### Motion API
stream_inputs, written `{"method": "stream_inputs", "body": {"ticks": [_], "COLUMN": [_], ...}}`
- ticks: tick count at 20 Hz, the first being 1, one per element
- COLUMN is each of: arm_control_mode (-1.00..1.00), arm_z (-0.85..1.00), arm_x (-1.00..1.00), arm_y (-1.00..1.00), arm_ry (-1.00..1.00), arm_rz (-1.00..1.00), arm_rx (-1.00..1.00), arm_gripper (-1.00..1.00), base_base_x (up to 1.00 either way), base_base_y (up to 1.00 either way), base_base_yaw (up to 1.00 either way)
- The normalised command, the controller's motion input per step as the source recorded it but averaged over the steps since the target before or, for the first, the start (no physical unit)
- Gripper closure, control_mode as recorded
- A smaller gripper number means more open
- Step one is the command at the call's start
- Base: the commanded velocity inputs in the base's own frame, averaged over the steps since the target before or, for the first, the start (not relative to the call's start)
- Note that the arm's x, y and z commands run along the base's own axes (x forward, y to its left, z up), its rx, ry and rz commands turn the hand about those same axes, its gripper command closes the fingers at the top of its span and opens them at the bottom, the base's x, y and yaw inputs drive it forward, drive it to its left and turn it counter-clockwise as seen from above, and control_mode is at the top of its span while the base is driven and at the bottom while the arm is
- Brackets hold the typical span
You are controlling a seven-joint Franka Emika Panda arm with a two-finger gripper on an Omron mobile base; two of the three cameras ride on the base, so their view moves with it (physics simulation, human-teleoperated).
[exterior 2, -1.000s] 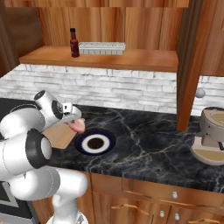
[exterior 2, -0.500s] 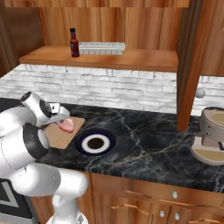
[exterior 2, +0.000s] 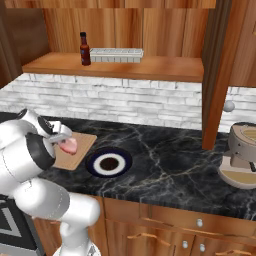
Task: Pick the steak from the plate and place it on the cutting board. Then pick the condiment bottle from the cabinet and place it next to the cutting board.
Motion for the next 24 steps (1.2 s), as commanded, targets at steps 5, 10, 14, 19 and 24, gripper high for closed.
{"method": "stream_inputs", "body": {"ticks": [5, 10, 14, 19, 24], "arm_control_mode": [-1.0, -1.0, -1.0, -1.0, -1.0], "arm_z": [-0.52, -0.35, -0.3, -0.26, -0.15], "arm_x": [0.06, 0.12, 0.13, 0.12, 0.08], "arm_y": [0.0, 0.02, 0.15, 0.37, 0.28], "arm_ry": [-0.04, -0.01, 0.0, 0.0, 0.0], "arm_rz": [0.0, 0.0, 0.0, 0.0, 0.0], "arm_rx": [-0.02, -0.01, 0.0, -0.01, -0.01], "arm_gripper": [1.0, 1.0, -1.0, -1.0, -1.0], "base_base_x": [0.0, 0.0, 0.0, 0.0, 0.0], "base_base_y": [0.0, 0.0, 0.0, 0.0, 0.0], "base_base_yaw": [0.0, 0.0, 0.0, 0.0, 0.0]}}
